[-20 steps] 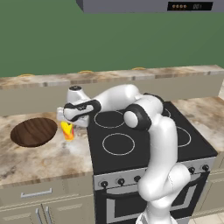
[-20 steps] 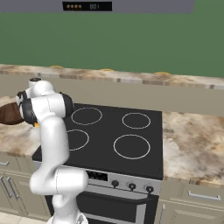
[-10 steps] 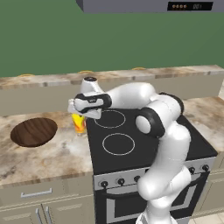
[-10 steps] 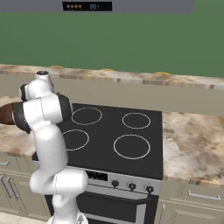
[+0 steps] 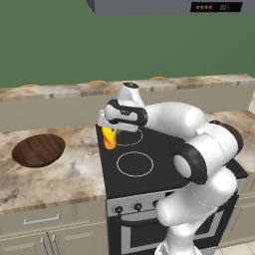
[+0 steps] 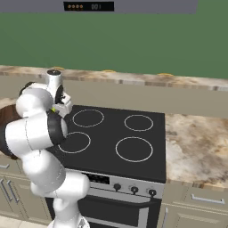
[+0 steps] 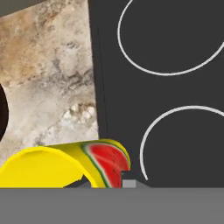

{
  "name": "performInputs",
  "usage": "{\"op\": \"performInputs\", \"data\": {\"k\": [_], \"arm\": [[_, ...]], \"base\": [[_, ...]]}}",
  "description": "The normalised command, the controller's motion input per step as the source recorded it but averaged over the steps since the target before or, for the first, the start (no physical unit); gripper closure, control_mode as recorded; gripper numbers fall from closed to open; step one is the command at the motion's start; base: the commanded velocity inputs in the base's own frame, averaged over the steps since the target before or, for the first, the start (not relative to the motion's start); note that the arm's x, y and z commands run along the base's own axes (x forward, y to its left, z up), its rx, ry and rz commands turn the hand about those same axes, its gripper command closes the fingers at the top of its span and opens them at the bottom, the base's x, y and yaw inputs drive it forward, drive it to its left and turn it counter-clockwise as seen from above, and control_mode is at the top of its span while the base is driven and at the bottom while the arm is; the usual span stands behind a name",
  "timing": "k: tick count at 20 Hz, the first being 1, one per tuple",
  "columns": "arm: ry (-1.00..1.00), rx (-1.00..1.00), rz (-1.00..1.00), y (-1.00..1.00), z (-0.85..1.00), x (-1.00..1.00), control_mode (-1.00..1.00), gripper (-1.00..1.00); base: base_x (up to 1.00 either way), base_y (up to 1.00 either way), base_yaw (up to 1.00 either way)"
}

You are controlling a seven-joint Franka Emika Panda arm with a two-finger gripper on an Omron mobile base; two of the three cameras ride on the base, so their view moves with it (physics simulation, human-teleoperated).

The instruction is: Pick the cup and bowl from the counter and place them on the counter next to the sink.

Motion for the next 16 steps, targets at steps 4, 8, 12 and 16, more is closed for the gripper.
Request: {"op": "performInputs", "data": {"k": [4, 8, 12, 16], "arm": [[-0.06, 0.0, 0.2, -0.57, 0.5, -0.7, -1.0, 1.0], [-0.08, -0.01, 0.24, -0.44, 0.52, -0.72, -1.0, 1.0], [-0.03, -0.03, 0.2, -0.57, 0.32, -0.52, -1.0, 1.0], [0.0, -0.02, 0.14, -0.62, 0.25, -0.51, -1.0, 1.0]], "base": [[0.0, 0.0, 0.0], [0.0, 0.0, 0.0], [0.0, 0.0, 0.0], [0.0, 0.0, 0.0]]}}
